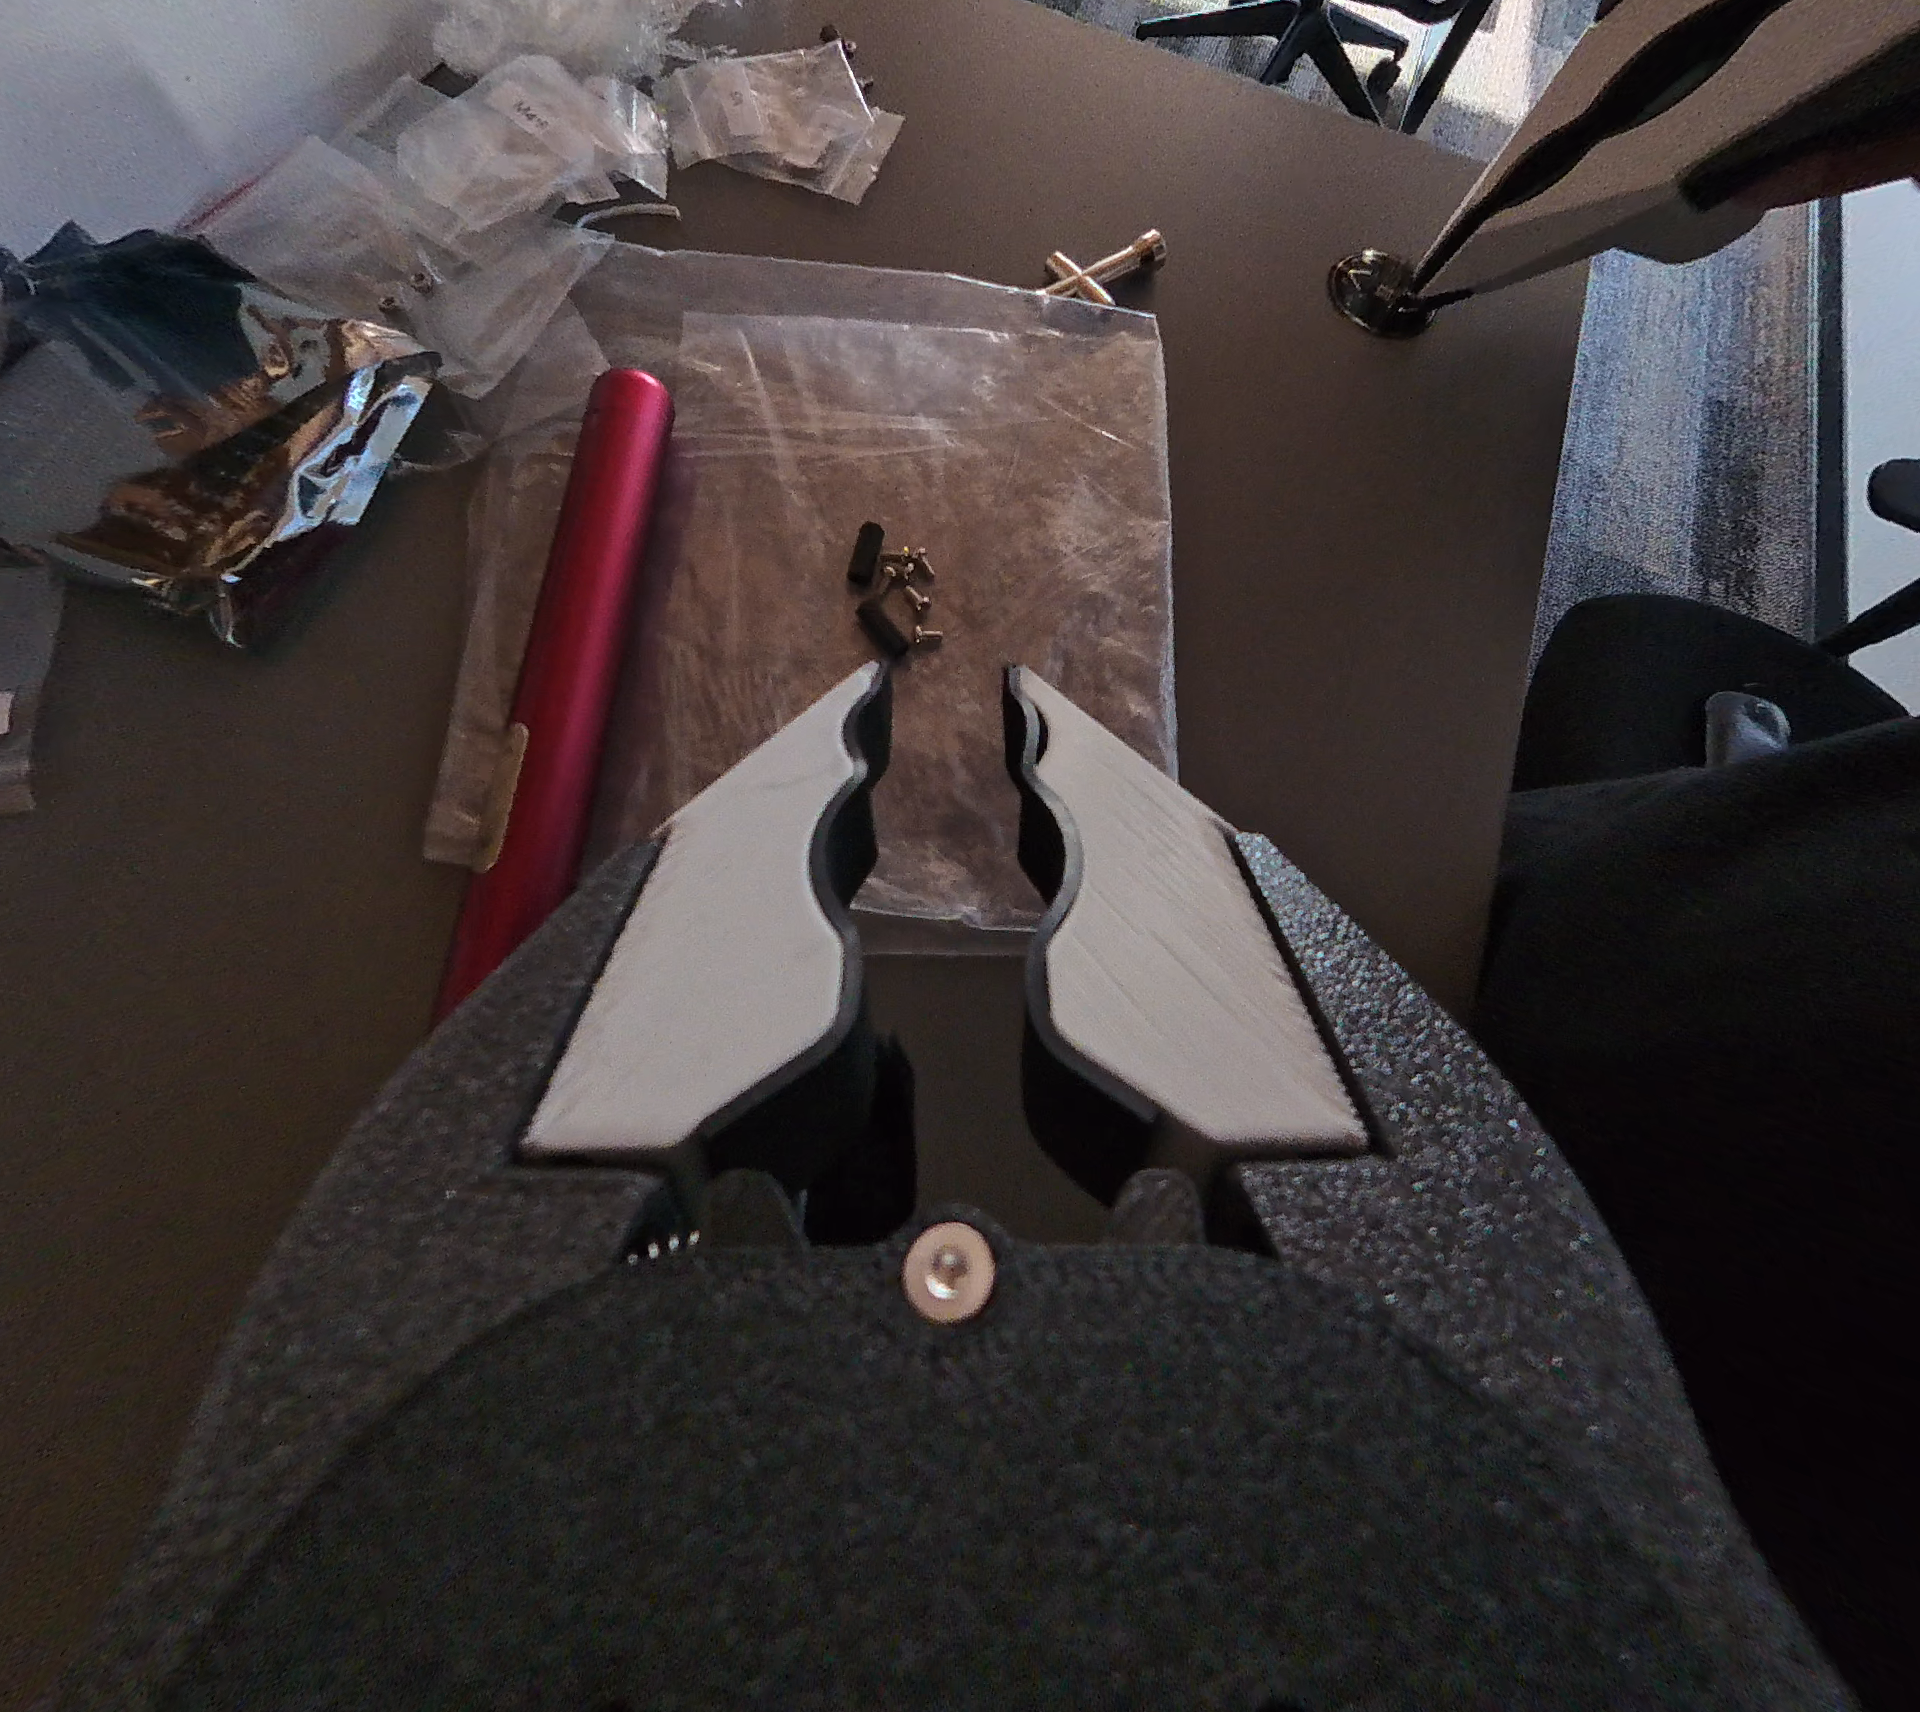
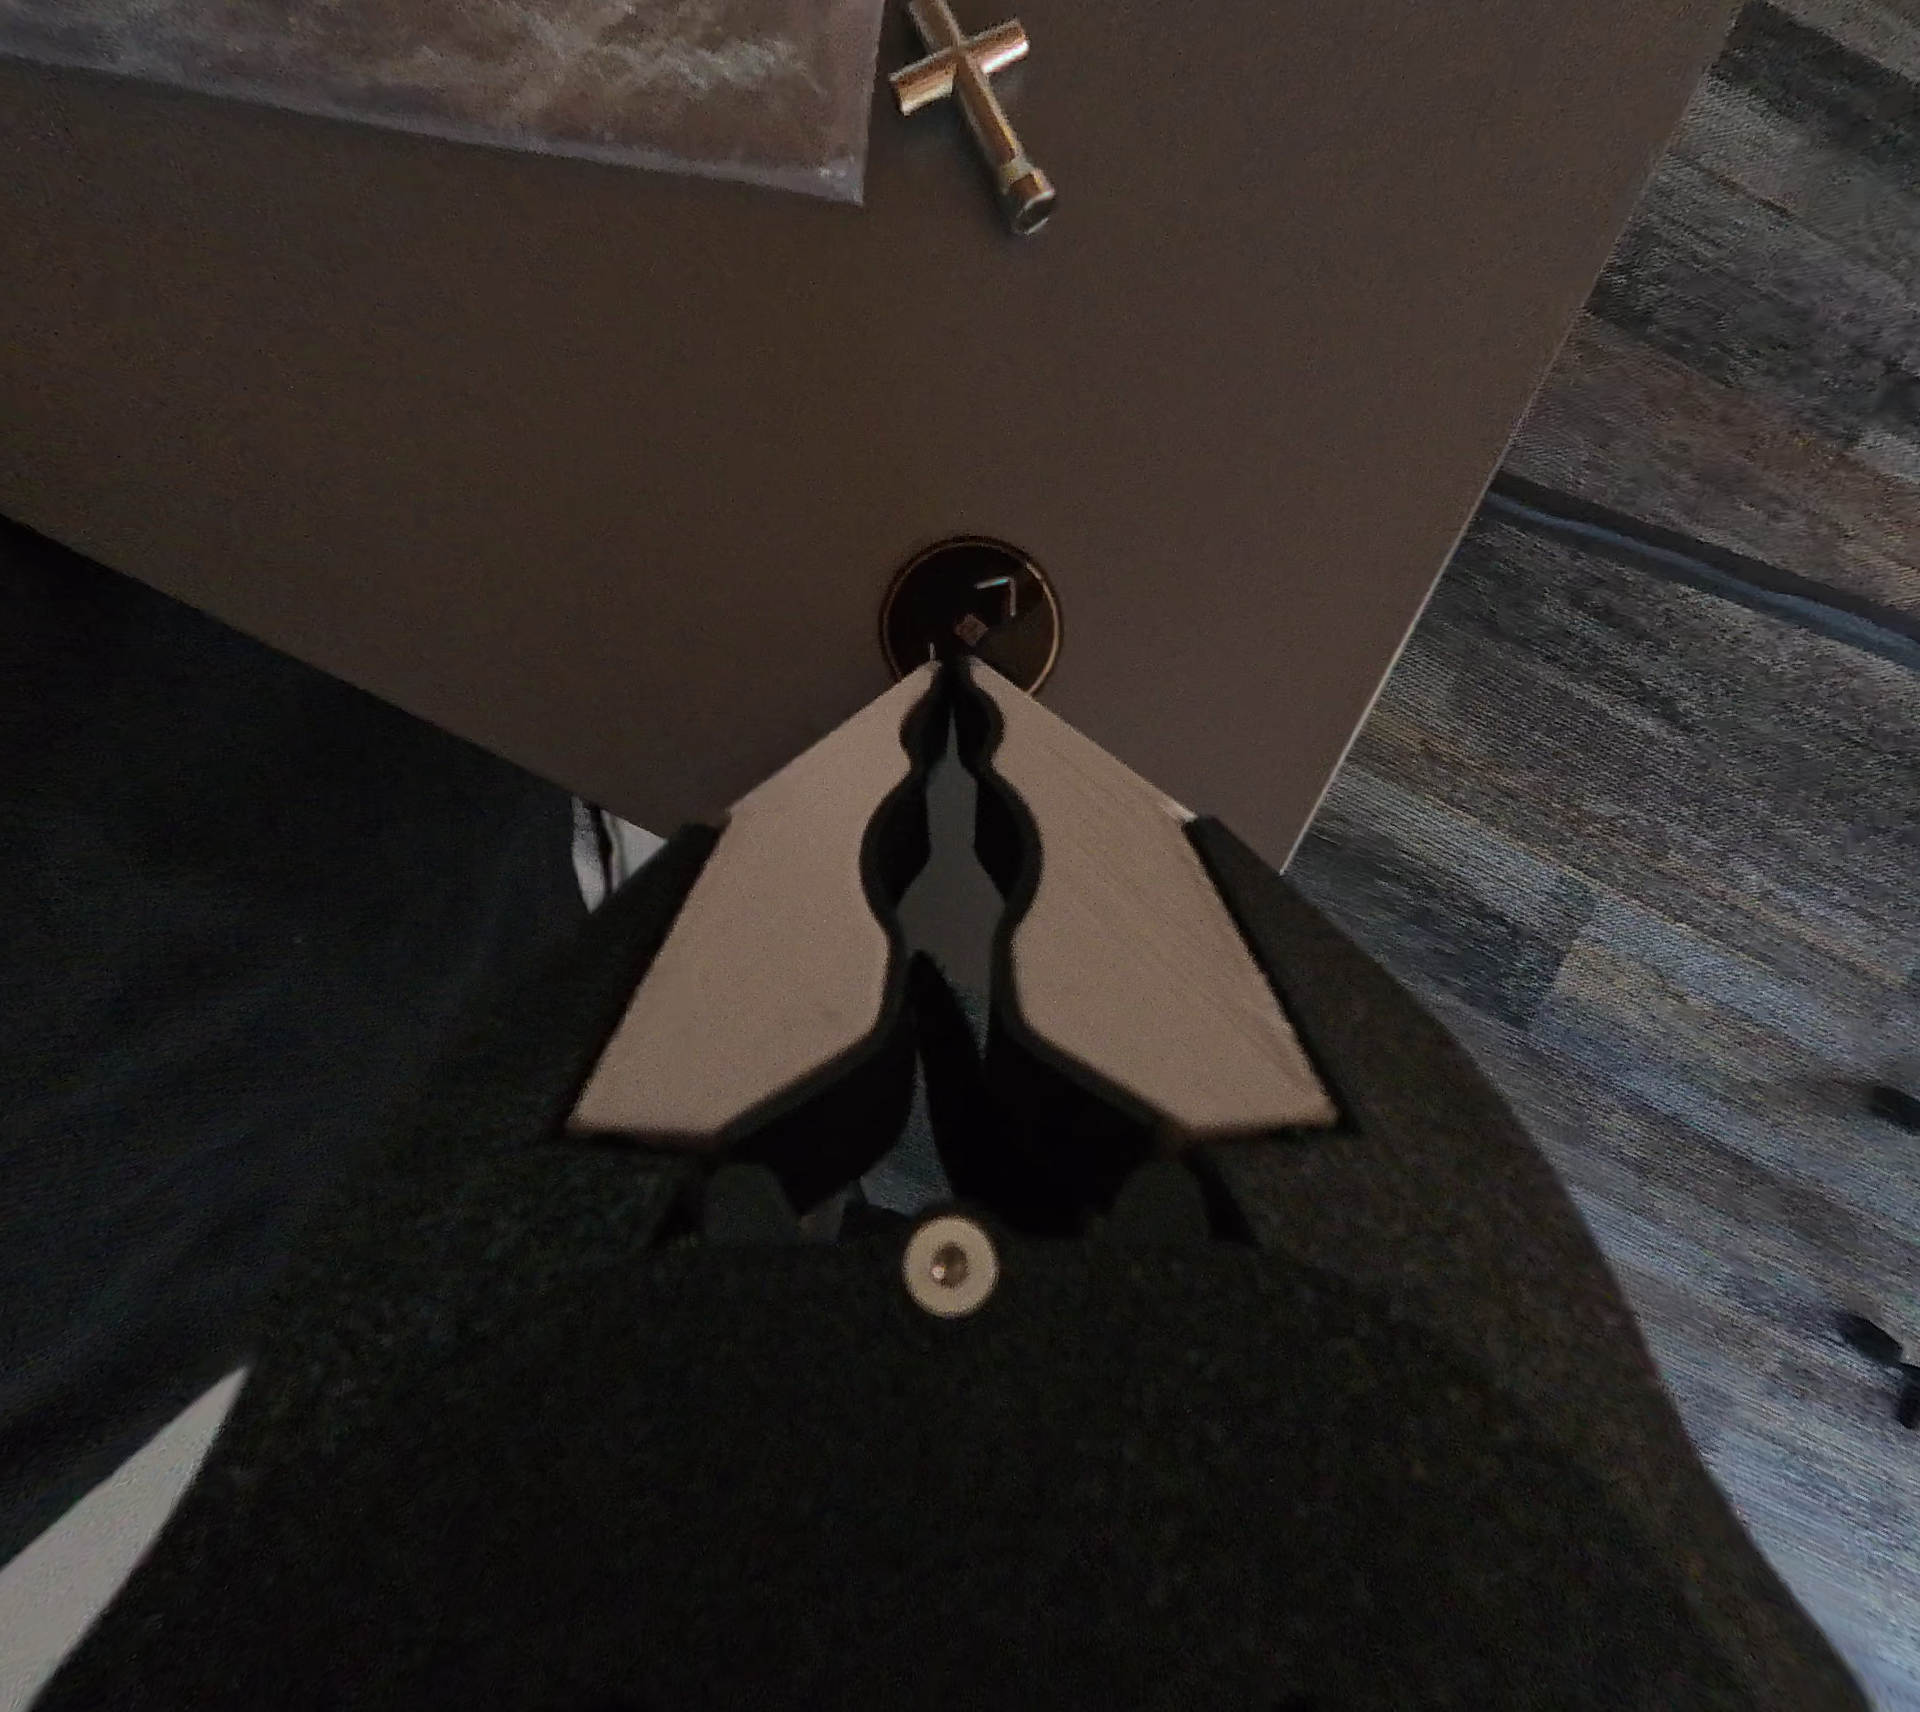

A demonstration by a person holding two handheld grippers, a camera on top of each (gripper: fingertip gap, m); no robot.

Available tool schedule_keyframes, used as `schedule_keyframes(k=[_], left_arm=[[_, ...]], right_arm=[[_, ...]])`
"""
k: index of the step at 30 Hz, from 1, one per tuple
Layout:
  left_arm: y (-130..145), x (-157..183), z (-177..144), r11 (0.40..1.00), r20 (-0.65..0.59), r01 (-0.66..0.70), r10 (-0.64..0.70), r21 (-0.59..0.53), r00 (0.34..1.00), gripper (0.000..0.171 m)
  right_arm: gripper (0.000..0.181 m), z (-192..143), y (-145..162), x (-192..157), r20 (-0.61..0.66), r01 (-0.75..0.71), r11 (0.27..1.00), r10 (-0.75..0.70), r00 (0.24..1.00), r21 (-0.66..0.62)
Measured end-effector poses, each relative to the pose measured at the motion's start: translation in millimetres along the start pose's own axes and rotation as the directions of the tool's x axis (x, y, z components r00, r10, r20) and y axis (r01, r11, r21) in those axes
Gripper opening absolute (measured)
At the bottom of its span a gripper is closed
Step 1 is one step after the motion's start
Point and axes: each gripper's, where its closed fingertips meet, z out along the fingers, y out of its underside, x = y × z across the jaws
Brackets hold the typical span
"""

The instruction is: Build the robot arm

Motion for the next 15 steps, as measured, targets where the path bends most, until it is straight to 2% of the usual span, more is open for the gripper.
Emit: schedule_keyframes(k=[6,15], left_arm=[[1.5,1.9,-0.4,1.000,-0.007,0.009,-0.009,-0.004,1.000,0.020],[3.7,4.5,-1.5,1.000,-0.009,0.026,-0.026,-0.014,1.000,0.020]], right_arm=[[0.000,-0.1,-0.8,-0.6,-0.030,0.057,0.995,-0.060,0.998,-0.080],[0.000,-0.3,-1.1,-0.7,-0.033,0.026,0.998,-0.028,0.999,-0.049]])
